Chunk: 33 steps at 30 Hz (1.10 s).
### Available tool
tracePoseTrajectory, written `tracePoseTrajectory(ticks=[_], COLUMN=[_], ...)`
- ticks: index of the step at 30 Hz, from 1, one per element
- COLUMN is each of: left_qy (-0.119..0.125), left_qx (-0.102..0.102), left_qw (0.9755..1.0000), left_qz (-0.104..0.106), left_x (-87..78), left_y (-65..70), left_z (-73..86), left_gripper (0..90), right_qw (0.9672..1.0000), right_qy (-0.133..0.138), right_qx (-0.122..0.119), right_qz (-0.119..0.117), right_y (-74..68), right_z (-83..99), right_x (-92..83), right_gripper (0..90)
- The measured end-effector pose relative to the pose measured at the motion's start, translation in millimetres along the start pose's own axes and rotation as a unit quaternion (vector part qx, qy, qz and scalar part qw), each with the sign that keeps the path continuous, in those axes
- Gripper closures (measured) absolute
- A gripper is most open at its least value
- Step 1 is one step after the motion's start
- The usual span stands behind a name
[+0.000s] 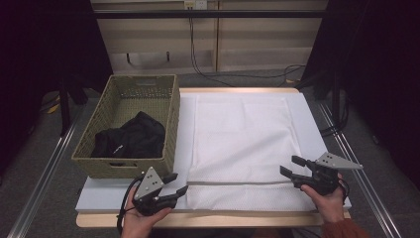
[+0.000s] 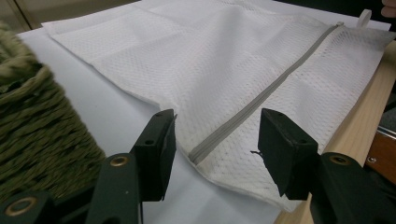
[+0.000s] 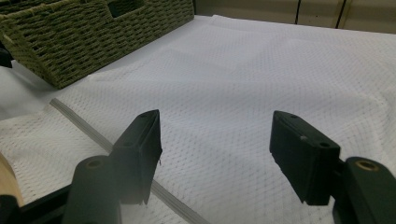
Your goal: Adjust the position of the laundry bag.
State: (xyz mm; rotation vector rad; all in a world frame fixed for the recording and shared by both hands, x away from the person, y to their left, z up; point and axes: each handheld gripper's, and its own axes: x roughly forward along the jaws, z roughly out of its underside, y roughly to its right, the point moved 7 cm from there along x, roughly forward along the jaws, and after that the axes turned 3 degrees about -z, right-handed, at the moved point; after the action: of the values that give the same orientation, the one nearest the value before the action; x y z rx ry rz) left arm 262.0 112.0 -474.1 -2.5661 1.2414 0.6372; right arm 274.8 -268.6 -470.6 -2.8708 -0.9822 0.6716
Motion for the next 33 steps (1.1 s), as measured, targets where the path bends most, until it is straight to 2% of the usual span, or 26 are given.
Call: tracePoseTrajectory(ticks=[2, 4, 6, 7, 8, 10, 12, 15, 16, 18, 20, 23, 25, 27, 28, 29, 30, 31, 33], left_qy=[-0.004, -0.011, -0.015, -0.019, -0.019, -0.034, -0.036, -0.028, -0.027, -0.036, -0.041, -0.058, -0.058, -0.066, -0.065, -0.079, -0.081, -0.082, -0.089], left_qx=[0.004, -0.005, 0.003, 0.000, 0.000, 0.002, 0.005, -0.019, -0.023, -0.009, -0.017, -0.006, -0.008, 0.000, -0.010, -0.005, -0.004, -0.009, -0.005], left_qw=[1.0000, 0.9999, 0.9999, 0.9998, 0.9998, 0.9994, 0.9993, 0.9994, 0.9994, 0.9993, 0.9989, 0.9983, 0.9981, 0.9978, 0.9978, 0.9968, 0.9967, 0.9965, 0.9960], left_qz=[0.002, -0.006, -0.003, -0.003, -0.003, -0.002, -0.001, 0.000, 0.005, 0.002, 0.012, 0.012, 0.016, 0.002, 0.000, -0.011, -0.007, -0.010, -0.012], left_x=[1.5, 4.5, 8.0, 10.4, 10.4, 18.2, 20.5, 23.6, 23.4, 23.5, 25.6, 30.7, 33.1, 36.4, 38.2, 41.0, 42.2, 43.4, 44.5], left_y=[1.1, 0.5, -0.7, -2.1, -2.1, -4.1, -5.1, -10.6, -9.5, -8.0, -7.2, -5.7, -5.0, -7.4, -8.5, -11.6, -11.9, -12.1, -13.6], left_z=[-1.3, -8.0, -11.8, -13.0, -13.0, -14.4, -14.2, -12.4, -11.9, -9.4, -6.4, -3.8, -3.5, -2.4, -2.4, 0.1, 1.5, 2.5, 3.5], left_gripper=[49.0, 48.0, 49.7, 51.1, 50.8, 49.7, 48.6, 49.3, 52.3, 55.4, 58.3, 59.0, 59.0, 58.8, 58.4, 57.8, 57.6, 57.5, 54.0], right_qw=[1.0000, 0.9999, 0.9999, 0.9999, 0.9999, 0.9999, 0.9999, 0.9999, 0.9999, 0.9999, 0.9999, 0.9999, 0.9999, 0.9999, 0.9999, 0.9999, 0.9999, 0.9999, 0.9999], right_qy=[-0.002, -0.009, -0.012, -0.012, -0.012, -0.011, -0.011, -0.013, -0.013, -0.012, -0.012, -0.011, -0.012, -0.012, -0.011, -0.011, -0.011, -0.011, -0.014], right_qx=[-0.004, -0.006, -0.008, -0.009, -0.009, -0.005, -0.002, 0.002, 0.002, 0.003, 0.004, 0.005, 0.006, 0.006, 0.007, 0.007, 0.008, 0.007, 0.006], right_qz=[0.001, -0.001, 0.000, -0.001, -0.001, 0.002, 0.003, 0.006, 0.006, 0.005, 0.004, 0.004, 0.005, 0.006, 0.008, 0.009, 0.008, 0.008, 0.005], right_y=[-2.0, -3.4, -3.6, -3.1, -3.1, -1.4, -0.1, 3.1, 3.2, 3.4, 3.9, 4.1, 4.2, 4.5, 4.6, 5.3, 5.3, 5.2, 4.7], right_z=[0.5, 2.5, 4.0, 4.2, 4.2, 5.2, 5.8, 6.9, 6.9, 6.9, 7.3, 7.6, 8.0, 8.8, 8.7, 8.7, 8.8, 8.9, 10.0], right_x=[1.5, 2.6, 2.7, 2.6, 2.6, 1.6, 1.3, 0.4, 0.2, 0.4, 0.5, -0.9, -1.6, -2.7, -2.8, -2.9, -2.8, -2.6, -2.3], right_gripper=[33.8, 34.0, 34.0, 34.0, 34.0, 33.9, 33.9, 33.9, 33.9, 33.9, 33.9, 33.9, 33.9, 33.9, 33.9, 33.9, 33.9, 33.9, 33.9])
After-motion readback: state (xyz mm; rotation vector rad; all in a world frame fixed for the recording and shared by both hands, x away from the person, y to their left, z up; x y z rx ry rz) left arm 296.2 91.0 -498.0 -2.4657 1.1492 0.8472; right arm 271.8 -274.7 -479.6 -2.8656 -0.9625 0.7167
